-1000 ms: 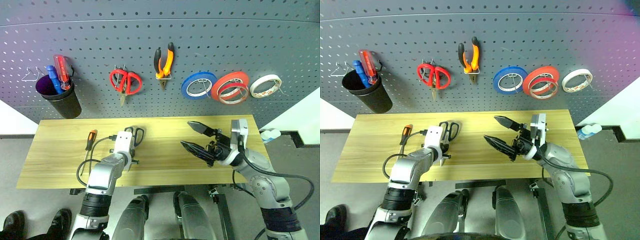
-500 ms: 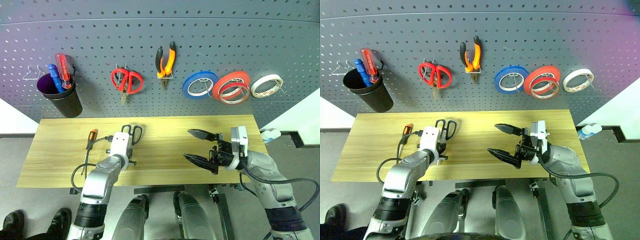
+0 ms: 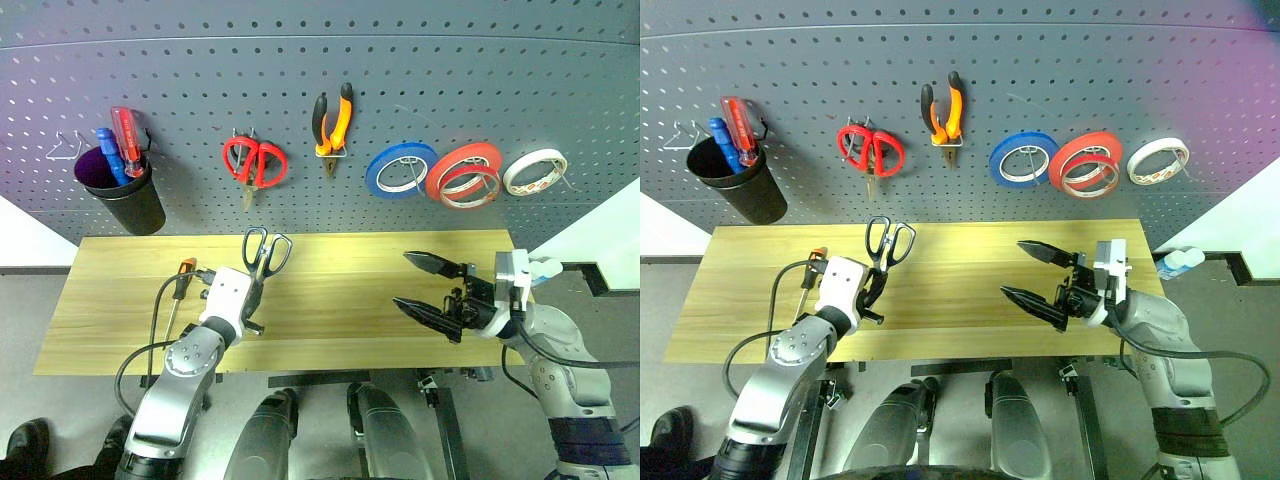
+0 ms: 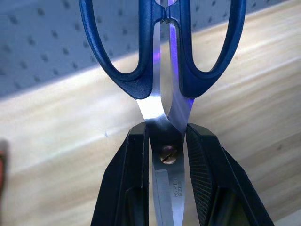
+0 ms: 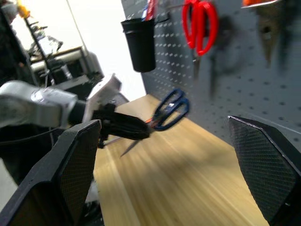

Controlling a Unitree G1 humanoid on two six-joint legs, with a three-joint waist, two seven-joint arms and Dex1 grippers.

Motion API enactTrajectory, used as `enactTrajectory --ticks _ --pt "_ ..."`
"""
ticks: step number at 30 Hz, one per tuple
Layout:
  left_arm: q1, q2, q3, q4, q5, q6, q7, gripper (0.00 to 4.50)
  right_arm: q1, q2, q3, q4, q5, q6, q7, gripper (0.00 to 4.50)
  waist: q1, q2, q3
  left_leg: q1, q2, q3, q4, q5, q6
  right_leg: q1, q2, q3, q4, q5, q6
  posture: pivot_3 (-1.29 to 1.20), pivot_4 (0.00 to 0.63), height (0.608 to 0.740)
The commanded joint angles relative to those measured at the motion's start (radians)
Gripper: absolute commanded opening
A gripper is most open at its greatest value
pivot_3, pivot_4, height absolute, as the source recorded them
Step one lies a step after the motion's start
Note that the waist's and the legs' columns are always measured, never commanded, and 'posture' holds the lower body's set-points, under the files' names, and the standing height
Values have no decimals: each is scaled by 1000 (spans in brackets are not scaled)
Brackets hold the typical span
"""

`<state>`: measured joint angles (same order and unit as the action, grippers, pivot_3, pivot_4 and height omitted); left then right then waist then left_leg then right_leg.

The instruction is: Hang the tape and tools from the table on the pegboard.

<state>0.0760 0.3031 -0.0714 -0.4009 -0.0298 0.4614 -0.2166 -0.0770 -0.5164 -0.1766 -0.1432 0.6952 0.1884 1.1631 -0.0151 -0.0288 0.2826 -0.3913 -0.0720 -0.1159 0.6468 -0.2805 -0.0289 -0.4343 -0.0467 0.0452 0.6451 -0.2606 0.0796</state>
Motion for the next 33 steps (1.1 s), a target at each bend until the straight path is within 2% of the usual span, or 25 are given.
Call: enactTrajectory --ticks 1,10,13,19,21,33 --pt "28 5 4 -48 37 -167 7 793 14 -1 -56 9 48 19 -18 4500 1 0 0 0 0 0 0 0 0 0 0 0 0 0 0 -85 266 740" --pt "34 12 56 10 99 -506 41 793 47 27 -88 4 67 0 -35 4500 -4 0 0 0 0 1 0 0 0 0 0 0 0 0 0 -112 260 740" --pt "26 12 63 25 116 -572 47 793 46 19 -98 5 69 1 -27 4500 -4 1 0 0 0 1 1 0 0 0 0 0 0 0 0 -119 258 740" --pt "-5 11 78 71 144 -645 61 793 34 38 -111 -2 90 2 -34 4500 -5 1 0 0 0 1 1 0 0 0 0 0 1 0 0 -130 253 740" --pt "-19 10 85 81 125 -655 51 793 33 38 -108 -15 141 53 -32 4500 -6 1 -1 0 0 1 2 0 0 0 0 0 1 0 0 -132 248 740" --pt "-100 16 109 117 125 -692 46 793 -25 155 -61 -48 75 -93 -77 4500 -32 1 -1 0 0 1 3 0 0 0 0 0 3 1 0 -159 237 740"
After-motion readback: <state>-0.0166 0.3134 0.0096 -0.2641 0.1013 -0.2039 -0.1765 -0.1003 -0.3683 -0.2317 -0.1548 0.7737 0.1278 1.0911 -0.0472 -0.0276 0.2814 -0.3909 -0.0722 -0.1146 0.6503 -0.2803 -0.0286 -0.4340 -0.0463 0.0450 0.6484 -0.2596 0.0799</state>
